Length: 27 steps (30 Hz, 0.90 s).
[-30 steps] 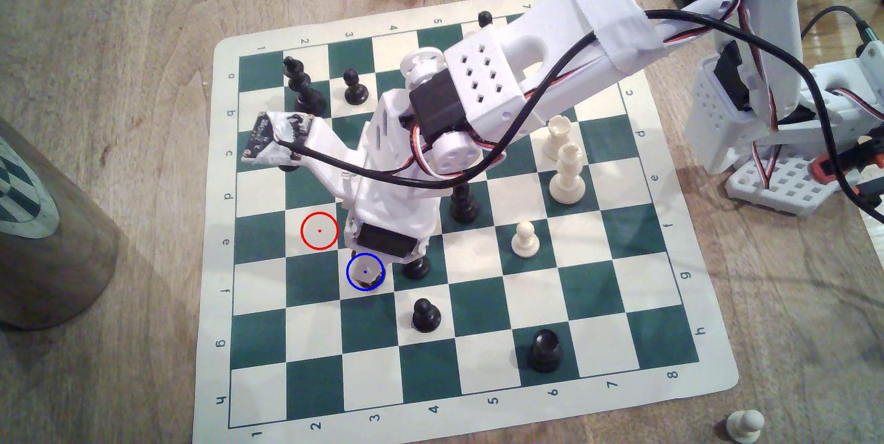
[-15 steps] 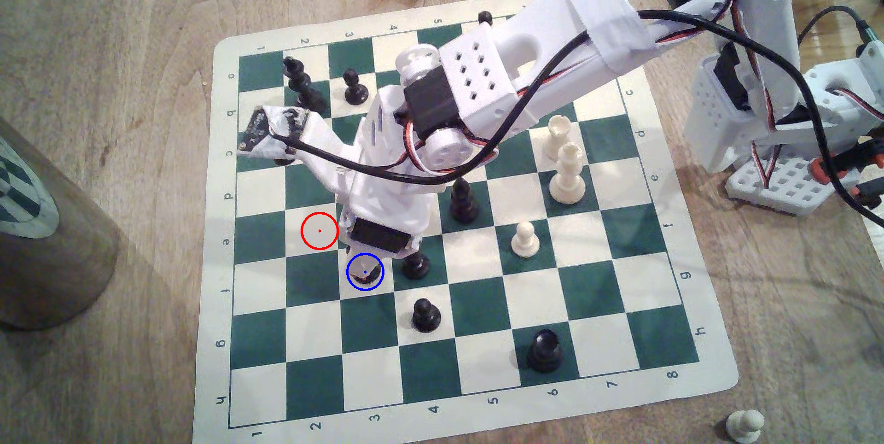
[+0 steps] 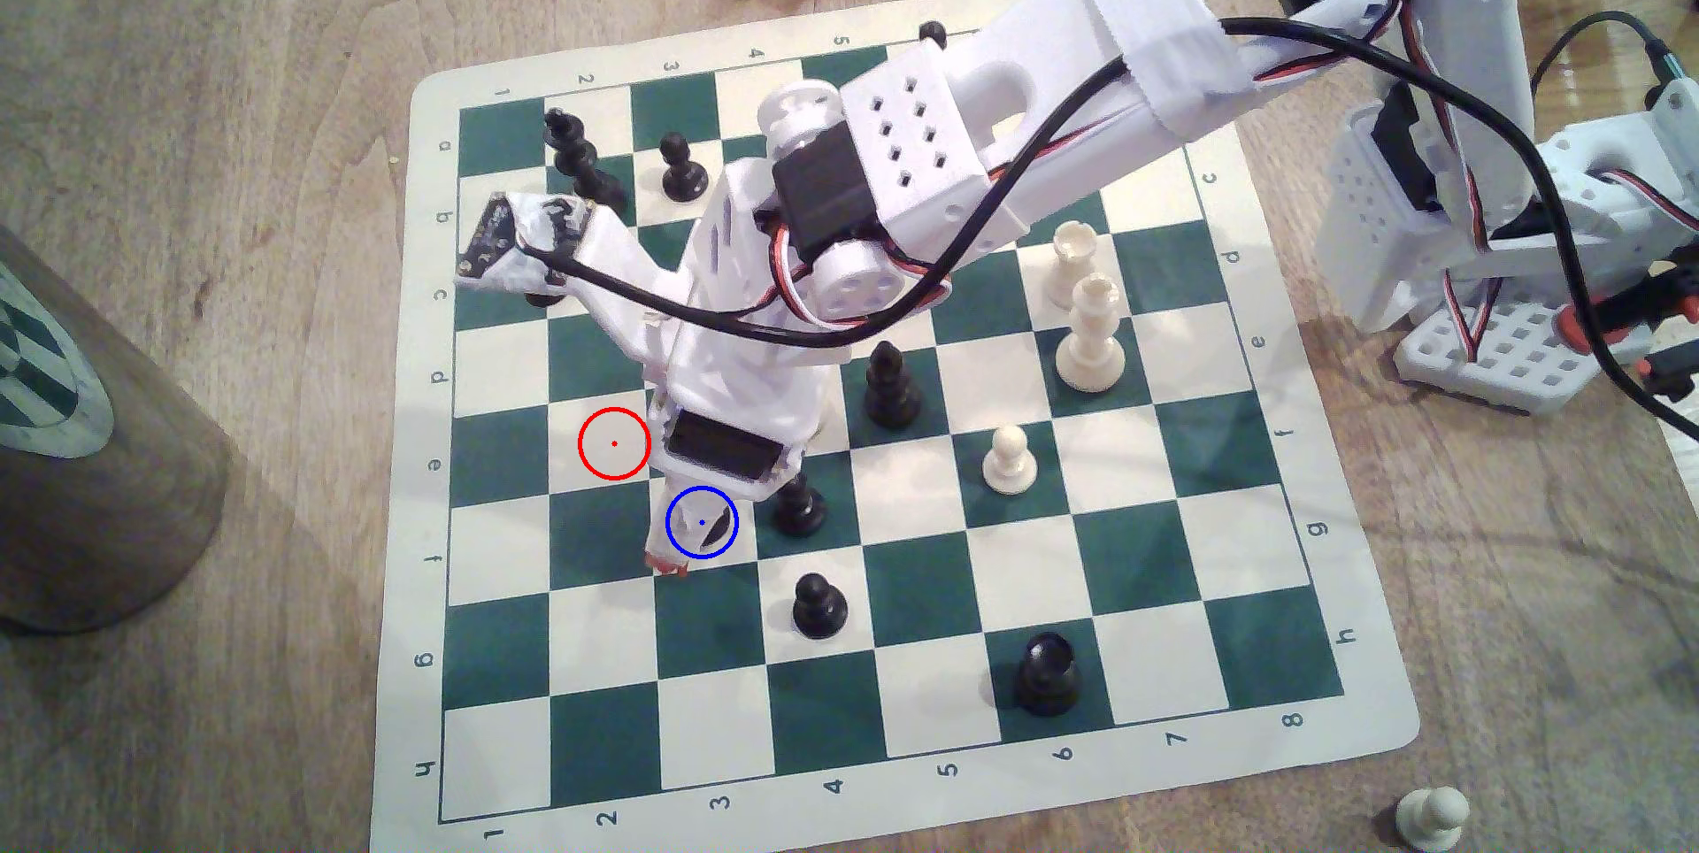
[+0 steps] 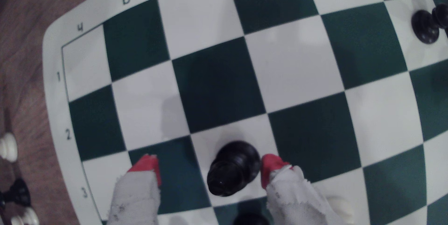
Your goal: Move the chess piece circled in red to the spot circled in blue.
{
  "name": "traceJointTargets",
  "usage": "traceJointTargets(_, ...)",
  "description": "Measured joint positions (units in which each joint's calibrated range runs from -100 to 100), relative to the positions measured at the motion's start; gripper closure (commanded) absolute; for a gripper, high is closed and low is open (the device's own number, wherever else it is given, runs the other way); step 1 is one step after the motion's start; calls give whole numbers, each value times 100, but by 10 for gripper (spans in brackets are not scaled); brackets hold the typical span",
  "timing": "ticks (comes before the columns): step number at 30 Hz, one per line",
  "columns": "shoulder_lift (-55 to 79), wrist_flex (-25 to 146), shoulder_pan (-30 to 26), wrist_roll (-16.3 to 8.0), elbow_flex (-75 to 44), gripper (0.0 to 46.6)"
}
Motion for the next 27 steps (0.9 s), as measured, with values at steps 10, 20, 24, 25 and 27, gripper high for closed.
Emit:
traceJointTargets(10,-1324,693,0,49,560,260)
traceJointTargets(20,-4667,1195,162,376,2549,267)
traceJointTargets(24,-5932,1386,111,474,3344,364)
traceJointTargets(25,-6150,1386,118,498,3479,371)
traceJointTargets(27,-6678,1386,133,567,3895,383)
